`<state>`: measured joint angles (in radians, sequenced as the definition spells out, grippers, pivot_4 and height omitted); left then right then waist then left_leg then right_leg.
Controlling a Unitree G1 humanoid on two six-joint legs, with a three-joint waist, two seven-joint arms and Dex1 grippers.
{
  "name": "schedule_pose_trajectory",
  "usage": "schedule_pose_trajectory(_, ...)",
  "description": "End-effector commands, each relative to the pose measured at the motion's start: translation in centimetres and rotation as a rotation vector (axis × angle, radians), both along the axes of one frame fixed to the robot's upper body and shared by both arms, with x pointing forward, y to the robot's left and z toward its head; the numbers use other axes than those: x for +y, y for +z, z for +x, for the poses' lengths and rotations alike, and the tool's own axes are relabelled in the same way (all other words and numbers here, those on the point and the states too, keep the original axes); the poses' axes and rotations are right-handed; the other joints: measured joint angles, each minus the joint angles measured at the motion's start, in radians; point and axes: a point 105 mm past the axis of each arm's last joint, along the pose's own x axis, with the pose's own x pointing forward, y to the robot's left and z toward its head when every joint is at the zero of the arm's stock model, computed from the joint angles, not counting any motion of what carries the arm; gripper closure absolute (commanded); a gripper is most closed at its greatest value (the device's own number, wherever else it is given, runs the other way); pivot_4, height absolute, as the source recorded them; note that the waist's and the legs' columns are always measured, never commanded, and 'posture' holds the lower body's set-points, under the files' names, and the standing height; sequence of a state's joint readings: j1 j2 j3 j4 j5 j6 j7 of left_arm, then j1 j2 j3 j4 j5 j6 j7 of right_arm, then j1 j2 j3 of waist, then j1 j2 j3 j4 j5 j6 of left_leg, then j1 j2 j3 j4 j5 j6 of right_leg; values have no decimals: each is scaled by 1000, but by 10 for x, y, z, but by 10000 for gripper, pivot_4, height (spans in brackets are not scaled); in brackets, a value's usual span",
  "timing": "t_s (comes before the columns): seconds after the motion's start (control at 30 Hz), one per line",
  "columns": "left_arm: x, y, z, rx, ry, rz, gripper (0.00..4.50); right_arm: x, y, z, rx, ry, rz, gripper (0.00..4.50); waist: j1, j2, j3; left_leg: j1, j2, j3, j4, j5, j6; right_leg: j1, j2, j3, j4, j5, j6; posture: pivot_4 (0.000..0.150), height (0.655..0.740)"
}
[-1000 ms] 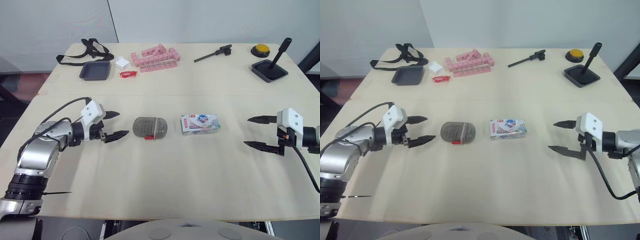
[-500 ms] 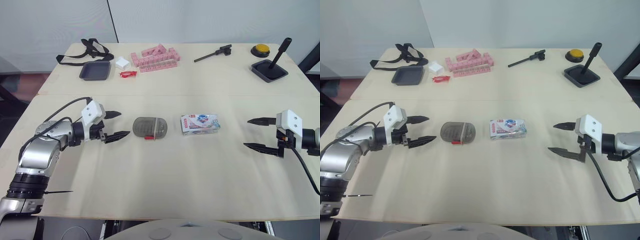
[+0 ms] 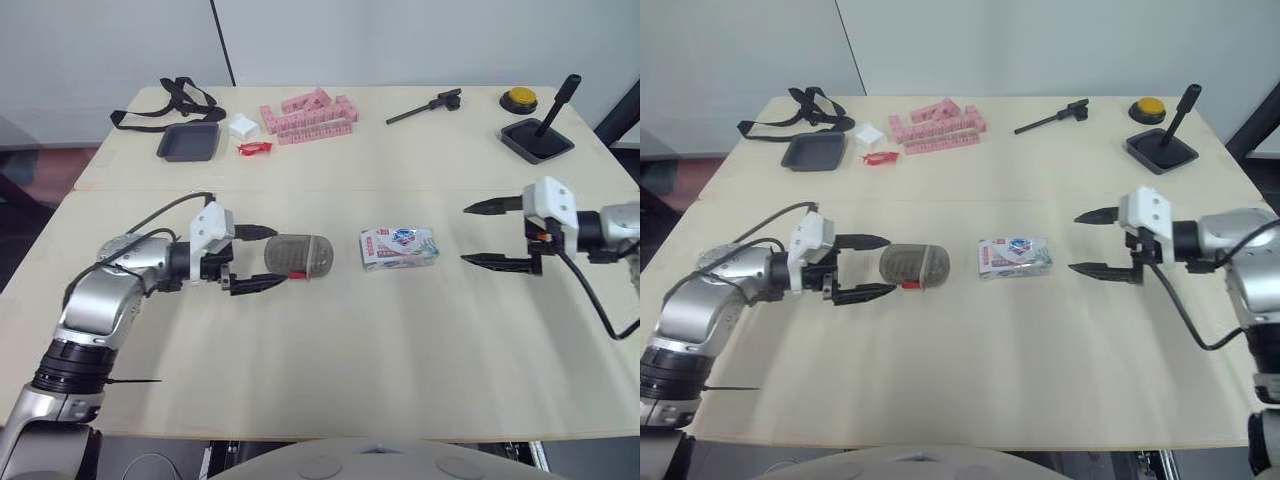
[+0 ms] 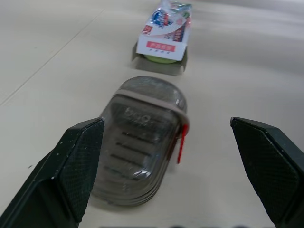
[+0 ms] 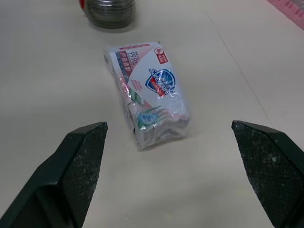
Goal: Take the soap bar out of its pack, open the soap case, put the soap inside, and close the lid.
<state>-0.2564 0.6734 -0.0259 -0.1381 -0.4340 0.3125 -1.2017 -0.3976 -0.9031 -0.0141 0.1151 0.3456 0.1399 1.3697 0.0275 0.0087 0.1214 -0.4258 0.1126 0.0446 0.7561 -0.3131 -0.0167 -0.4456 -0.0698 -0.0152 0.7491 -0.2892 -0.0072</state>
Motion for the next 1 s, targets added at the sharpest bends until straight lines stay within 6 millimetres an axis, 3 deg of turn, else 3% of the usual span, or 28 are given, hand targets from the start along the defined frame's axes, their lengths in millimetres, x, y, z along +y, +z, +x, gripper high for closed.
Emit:
schedule_pose_trajectory(0.03, -7, 10, -4, -42, -37, -12, 136, 7, 1, 10, -3, 60, -48, 0, -1, 0, 0, 0, 0, 0, 0, 0, 0, 0, 0, 0, 0, 0, 0, 1500, 7109)
schedule_pose_trajectory(0.4, -12, 11, -6, -54, -38, -29, 136, 14, -15, 31, 11, 140, -105, 0, -2, 0, 0, 0, 0, 1, 0, 0, 0, -1, 0, 0, 2, -2, -3, 1500, 7109)
schedule_pose_trajectory(0.57, -13, 12, -7, -60, -26, -37, 136, 26, -23, 38, 22, 168, -99, 0, -4, 0, 0, 0, 0, 2, 0, 0, 0, -2, 0, 0, 3, -2, -3, 1500, 7109)
schedule_pose_trajectory(1.0, -12, 10, -11, -57, -2, -46, 136, 39, -35, 38, 53, 220, -102, 0, -2, 0, 0, -1, 1, 4, 0, 0, 0, -2, -1, -1, 4, -3, -6, 1500, 7109)
